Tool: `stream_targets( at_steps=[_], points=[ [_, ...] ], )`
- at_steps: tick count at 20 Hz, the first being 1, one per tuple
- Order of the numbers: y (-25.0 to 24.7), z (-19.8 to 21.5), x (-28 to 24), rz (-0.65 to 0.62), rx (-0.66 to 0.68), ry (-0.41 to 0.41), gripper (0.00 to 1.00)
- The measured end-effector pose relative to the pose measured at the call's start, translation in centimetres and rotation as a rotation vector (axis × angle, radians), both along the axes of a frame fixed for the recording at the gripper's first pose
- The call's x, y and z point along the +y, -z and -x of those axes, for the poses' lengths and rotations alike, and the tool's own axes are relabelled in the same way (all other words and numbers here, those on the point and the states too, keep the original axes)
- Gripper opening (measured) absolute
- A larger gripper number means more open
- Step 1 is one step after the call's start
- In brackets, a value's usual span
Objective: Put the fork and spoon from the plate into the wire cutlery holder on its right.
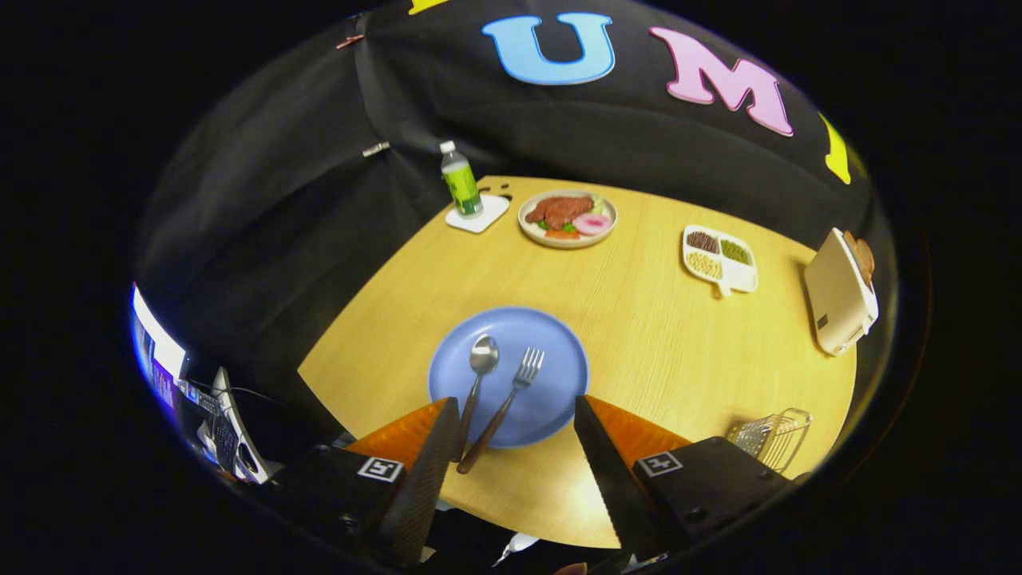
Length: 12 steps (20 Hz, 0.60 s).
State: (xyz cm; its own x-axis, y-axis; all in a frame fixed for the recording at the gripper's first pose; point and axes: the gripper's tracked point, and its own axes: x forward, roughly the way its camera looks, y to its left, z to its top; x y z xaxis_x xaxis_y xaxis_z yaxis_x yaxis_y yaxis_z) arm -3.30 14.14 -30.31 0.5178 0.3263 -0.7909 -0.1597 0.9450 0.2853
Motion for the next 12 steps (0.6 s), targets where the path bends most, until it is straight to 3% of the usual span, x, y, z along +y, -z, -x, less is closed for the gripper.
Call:
stream_targets(
  at_steps=[3, 4, 7, 10, 12],
  points=[
    [3.3, -0.1, 0.9, -0.001, 0.082, 0.009, 0.81],
    [4.5, -0.1, 1.7, -0.009, 0.113, 0.017, 0.74],
    [7.1, -0.2, 2.8, -0.015, 0.197, 0.045, 0.73],
    [9.6, -0.4, 3.7, -0.01, 0.259, 0.07, 0.59],
    [10.6, -0.2, 4.3, -0.006, 0.298, 0.07, 0.59]
  ],
)
